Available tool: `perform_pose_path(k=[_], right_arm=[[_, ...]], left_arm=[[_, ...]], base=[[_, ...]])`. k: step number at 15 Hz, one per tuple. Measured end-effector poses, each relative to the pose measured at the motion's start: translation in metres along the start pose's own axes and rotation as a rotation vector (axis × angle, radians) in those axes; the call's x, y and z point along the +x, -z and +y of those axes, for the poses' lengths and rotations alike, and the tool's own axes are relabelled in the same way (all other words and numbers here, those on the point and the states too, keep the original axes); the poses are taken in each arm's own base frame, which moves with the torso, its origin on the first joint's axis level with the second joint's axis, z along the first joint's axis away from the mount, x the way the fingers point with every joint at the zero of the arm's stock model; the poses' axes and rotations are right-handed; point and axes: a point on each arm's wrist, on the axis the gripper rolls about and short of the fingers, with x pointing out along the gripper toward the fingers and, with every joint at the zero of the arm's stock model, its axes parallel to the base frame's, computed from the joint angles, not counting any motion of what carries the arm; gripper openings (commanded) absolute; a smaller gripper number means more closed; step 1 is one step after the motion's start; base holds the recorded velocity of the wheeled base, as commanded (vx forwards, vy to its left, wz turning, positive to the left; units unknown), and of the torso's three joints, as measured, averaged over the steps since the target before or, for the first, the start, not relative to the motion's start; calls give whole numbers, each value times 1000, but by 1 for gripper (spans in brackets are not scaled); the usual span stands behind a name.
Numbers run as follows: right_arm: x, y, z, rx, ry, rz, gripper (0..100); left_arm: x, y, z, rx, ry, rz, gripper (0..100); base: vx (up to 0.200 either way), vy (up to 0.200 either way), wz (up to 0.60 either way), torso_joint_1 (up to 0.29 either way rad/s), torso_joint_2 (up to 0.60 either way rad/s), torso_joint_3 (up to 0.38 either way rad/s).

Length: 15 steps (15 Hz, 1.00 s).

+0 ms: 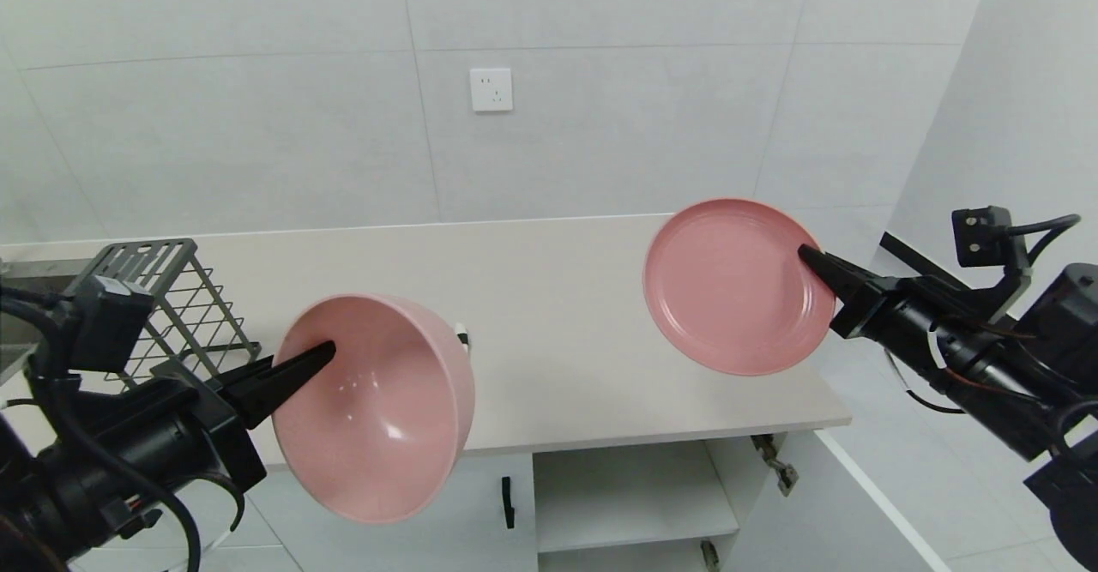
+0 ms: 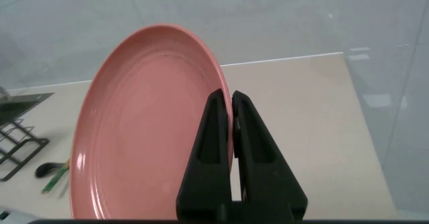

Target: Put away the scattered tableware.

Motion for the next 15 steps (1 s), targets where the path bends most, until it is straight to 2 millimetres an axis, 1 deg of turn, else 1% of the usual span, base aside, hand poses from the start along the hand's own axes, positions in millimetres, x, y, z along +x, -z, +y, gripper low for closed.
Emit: perform_pose_path(k=[2,4,5,14,15], right_arm=[[-1,3,6,1,-19,15,0],[-1,5,9,1,-30,20,0],[-1,5,10,1,-33,20,0],[-1,5,11,0,-38,22,0],[-1,5,11,0,-36,21,0]], left_arm=[[-1,-1,0,2,-2,-5,0],[-2,-1,-1,4,2,-6,0],[-2,-1,-1,4,3,-8,0],[-3,1,-1,4,3,0,0],[-3,1,-1,4,4,-2,0]], base=[[0,0,0,0,0,0],[-200,200,0,7,7,5],[0,200,0,7,7,-2],[0,0,0,0,0,0],[0,0,0,-119,256,124]])
